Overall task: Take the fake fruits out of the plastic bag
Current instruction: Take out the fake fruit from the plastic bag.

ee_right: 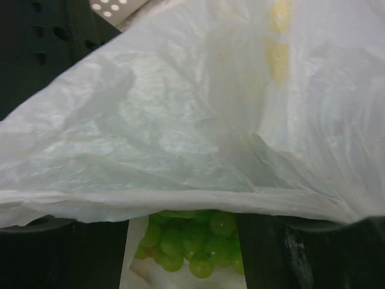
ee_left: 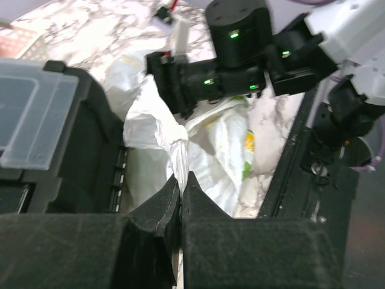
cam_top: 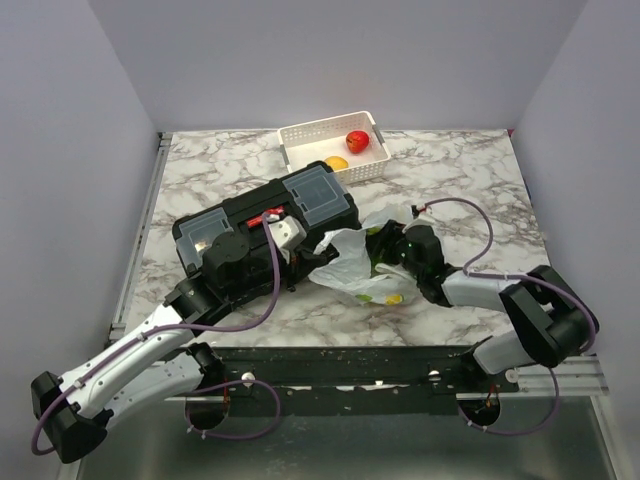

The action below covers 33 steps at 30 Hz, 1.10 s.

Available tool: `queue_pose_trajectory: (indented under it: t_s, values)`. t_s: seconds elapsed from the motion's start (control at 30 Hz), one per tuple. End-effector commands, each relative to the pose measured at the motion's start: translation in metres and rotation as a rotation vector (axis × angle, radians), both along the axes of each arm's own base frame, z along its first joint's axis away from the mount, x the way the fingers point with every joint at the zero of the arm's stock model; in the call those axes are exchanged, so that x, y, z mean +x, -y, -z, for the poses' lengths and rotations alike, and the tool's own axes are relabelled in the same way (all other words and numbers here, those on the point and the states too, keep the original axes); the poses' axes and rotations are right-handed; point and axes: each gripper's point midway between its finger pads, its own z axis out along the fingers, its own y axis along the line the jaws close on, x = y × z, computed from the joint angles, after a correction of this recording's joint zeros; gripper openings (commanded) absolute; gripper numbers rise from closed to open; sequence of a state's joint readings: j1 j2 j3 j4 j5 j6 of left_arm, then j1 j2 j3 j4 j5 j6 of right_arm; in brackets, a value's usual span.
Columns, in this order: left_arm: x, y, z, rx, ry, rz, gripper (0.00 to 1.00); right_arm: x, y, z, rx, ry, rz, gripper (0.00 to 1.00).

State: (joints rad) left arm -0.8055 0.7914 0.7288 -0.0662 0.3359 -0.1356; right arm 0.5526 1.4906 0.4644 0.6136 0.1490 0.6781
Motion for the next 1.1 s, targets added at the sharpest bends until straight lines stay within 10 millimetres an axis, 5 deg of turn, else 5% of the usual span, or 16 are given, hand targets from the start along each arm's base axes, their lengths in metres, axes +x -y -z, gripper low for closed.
queue_pose_trajectory:
  t_s: [0.0,0.2,0.43,0.8,1.07]
  values:
    - [0.023,-0.012,-0.006,-0.031,0.041,-0.157,0.0,-0.016,-0.007,-0.018,0.001,0.029,-0.11,0.26]
    - [0.027,-0.008,-0.016,0.057,0.059,-0.128,0.0,-0.053,-0.018,-0.041,0.071,-0.02,-0.25,0.13]
    - [0.025,-0.01,-0.004,0.108,0.092,-0.103,0.0,-0.077,-0.005,-0.078,0.096,0.011,-0.252,0.01]
    - [0.027,-0.001,0.017,0.152,0.04,-0.085,0.0,-0.101,-0.037,-0.139,0.281,0.089,-0.459,0.01]
    - [0.027,0.003,0.02,0.172,-0.005,-0.073,0.0,-0.106,-0.041,-0.203,0.315,0.231,-0.521,0.01]
